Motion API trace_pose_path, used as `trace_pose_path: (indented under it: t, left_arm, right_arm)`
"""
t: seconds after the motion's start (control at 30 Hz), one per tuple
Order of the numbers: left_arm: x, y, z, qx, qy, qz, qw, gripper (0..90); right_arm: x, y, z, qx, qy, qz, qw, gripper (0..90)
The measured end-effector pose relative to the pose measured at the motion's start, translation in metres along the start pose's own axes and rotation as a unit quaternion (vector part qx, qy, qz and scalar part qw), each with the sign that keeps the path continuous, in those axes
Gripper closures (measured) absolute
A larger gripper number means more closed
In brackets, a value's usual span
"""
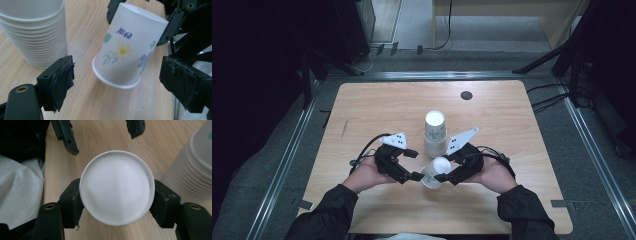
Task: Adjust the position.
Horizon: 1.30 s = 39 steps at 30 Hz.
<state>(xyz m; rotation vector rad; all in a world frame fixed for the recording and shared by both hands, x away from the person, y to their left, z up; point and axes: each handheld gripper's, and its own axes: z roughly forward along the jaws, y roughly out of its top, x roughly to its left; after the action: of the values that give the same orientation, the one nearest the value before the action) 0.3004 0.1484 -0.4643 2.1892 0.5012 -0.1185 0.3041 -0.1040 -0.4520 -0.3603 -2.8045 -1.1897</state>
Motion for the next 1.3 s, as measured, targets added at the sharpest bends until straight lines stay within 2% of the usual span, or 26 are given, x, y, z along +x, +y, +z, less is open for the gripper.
trace_pose_path:
  t: [0.1,0.23,0.37,0.53,0.57,0.73,0.77,0.83,0.97,1.1,1.13,1.17,1.23,1.3]
  left_arm:
    - [-0.002,0.000,0.002,0.001,-0.009,0.006,0.9999,12.4]
    - [-0.003,-0.002,0.005,0.009,-0.013,0.010,0.9998,12.5]
    - [-0.007,-0.002,0.009,0.010,-0.018,0.016,0.9997,12.5]
    - [-0.009,-0.001,0.011,0.003,-0.022,0.022,0.9995,12.5]
    - [-0.010,-0.001,0.011,-0.002,-0.024,0.024,0.9994,12.6]
    - [-0.013,-0.001,0.009,-0.010,-0.030,0.038,0.9988,15.6]
    - [-0.013,-0.001,0.009,-0.010,-0.030,0.040,0.9987,15.6]
    - [-0.013,-0.001,0.008,-0.012,-0.029,0.045,0.9985,22.2]
    - [-0.015,0.000,0.006,-0.012,-0.029,0.059,0.9978,25.5]
    - [-0.015,0.001,0.004,-0.002,-0.030,0.069,0.9972,27.7]
    - [-0.015,0.001,0.002,0.002,-0.028,0.072,0.9970,28.0]
    - [-0.015,0.001,0.001,0.004,-0.027,0.074,0.9969,28.0]
    - [-0.014,0.001,-0.004,0.012,-0.020,0.081,0.9965,28.0]
    - [-0.013,0.002,-0.007,0.024,-0.009,0.083,0.9962,28.0]
  right_arm:
    - [0.000,0.001,0.003,-0.013,0.013,0.002,0.9998,35.1]
    - [0.000,0.001,0.004,-0.015,0.013,0.002,0.9998,35.0]
    - [0.000,0.003,0.002,-0.037,0.024,0.007,0.9990,35.1]
    - [0.000,0.007,-0.002,-0.067,0.041,0.015,0.9968,35.2]
    - [0.001,0.008,-0.004,-0.082,0.048,0.017,0.9953,35.2]
    - [0.003,0.010,-0.005,-0.096,0.061,0.023,0.9932,35.3]
    - [0.003,0.010,-0.005,-0.096,0.061,0.023,0.9932,35.3]
    - [0.003,0.011,-0.005,-0.097,0.063,0.023,0.9931,35.3]
    - [0.003,0.011,-0.005,-0.099,0.062,0.024,0.9928,35.3]
    - [0.003,0.011,-0.005,-0.095,0.068,0.026,0.9929,33.6]
    - [0.004,0.011,-0.007,-0.097,0.056,0.022,0.9935,24.1]
    - [0.004,0.011,-0.007,-0.097,0.056,0.022,0.9935,24.1]
    - [0.005,0.009,-0.010,-0.088,0.033,0.015,0.9954,21.7]
    - [0.005,0.008,-0.011,-0.084,0.030,0.014,0.9959,21.4]
